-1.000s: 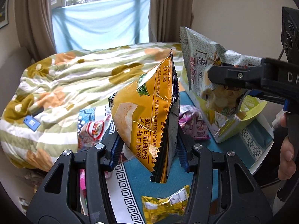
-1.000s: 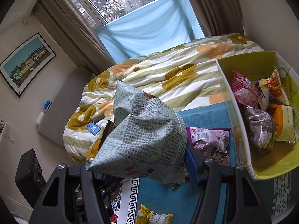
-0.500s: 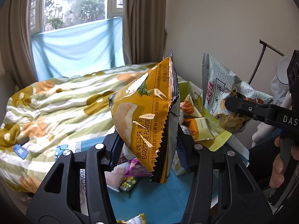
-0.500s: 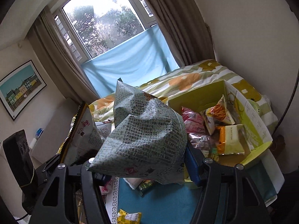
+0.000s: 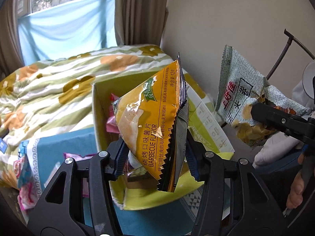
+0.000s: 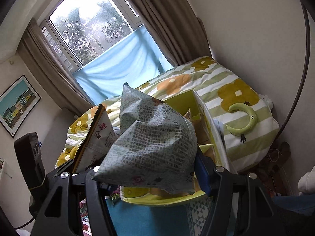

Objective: Organize snacks
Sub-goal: 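Carry both bags over the yellow box and open both tools to drop them, then move both tools back over the snacks on the cloth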

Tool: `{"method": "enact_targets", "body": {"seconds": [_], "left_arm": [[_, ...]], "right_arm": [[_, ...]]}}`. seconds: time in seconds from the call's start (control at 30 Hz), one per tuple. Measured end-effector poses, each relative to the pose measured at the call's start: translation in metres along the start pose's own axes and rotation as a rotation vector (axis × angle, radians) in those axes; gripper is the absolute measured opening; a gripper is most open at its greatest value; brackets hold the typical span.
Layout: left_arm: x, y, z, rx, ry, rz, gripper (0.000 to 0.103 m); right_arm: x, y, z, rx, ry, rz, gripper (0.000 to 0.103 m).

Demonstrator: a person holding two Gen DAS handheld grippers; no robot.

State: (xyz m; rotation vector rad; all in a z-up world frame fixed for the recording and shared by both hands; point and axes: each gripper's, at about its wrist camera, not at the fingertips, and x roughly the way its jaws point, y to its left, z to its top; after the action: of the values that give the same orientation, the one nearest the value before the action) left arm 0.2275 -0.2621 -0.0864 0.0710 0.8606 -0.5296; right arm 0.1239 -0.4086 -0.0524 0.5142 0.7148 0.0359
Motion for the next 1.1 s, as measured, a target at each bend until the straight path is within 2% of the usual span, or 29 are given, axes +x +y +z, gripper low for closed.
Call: {"method": "enact_targets", "body": {"seconds": [0.07, 0.1, 0.13, 0.23, 0.57, 0.83, 0.9, 0.93, 1.03, 1.1], "left_arm": [[0.011, -0.005, -0.001, -0.028, 0.019, 0.000, 0.077], [0.013, -0.007, -0.004, -0.039, 0.012, 0.025, 0.101], [0.011, -0.007, -0.007, -0.051, -0.006, 0.047, 0.103], [0.009, -0.003, -0.014, -0.076, 0.002, 0.039, 0.103], [-0.023, 0.044, -0.046, -0.178, -0.003, 0.126, 0.102], [-0.044, 0.065, -0.051, -0.223, -0.026, 0.219, 0.103], [-0.045, 0.070, -0.054, -0.236, -0.018, 0.236, 0.103], [-0.046, 0.072, -0.056, -0.243, -0.013, 0.241, 0.103], [-0.052, 0.078, -0.065, -0.257, -0.003, 0.258, 0.103], [-0.055, 0.081, -0.072, -0.263, 0.005, 0.271, 0.103]], "right_arm": [[0.005, -0.013, 0.003, -0.002, 0.026, 0.006, 0.060], [0.009, -0.018, 0.004, -0.006, 0.041, 0.011, 0.060], [0.012, -0.021, 0.004, -0.011, 0.054, 0.016, 0.060], [0.024, -0.032, 0.004, -0.016, 0.092, 0.035, 0.060], [0.058, -0.026, 0.005, -0.070, 0.155, 0.098, 0.060], [0.090, 0.003, 0.011, -0.236, 0.216, 0.053, 0.060], [0.098, 0.012, 0.012, -0.279, 0.208, 0.044, 0.061], [0.101, 0.015, 0.012, -0.287, 0.197, 0.044, 0.065], [0.102, 0.021, 0.010, -0.290, 0.164, 0.069, 0.097], [0.102, 0.023, 0.006, -0.309, 0.152, 0.073, 0.099]]}}
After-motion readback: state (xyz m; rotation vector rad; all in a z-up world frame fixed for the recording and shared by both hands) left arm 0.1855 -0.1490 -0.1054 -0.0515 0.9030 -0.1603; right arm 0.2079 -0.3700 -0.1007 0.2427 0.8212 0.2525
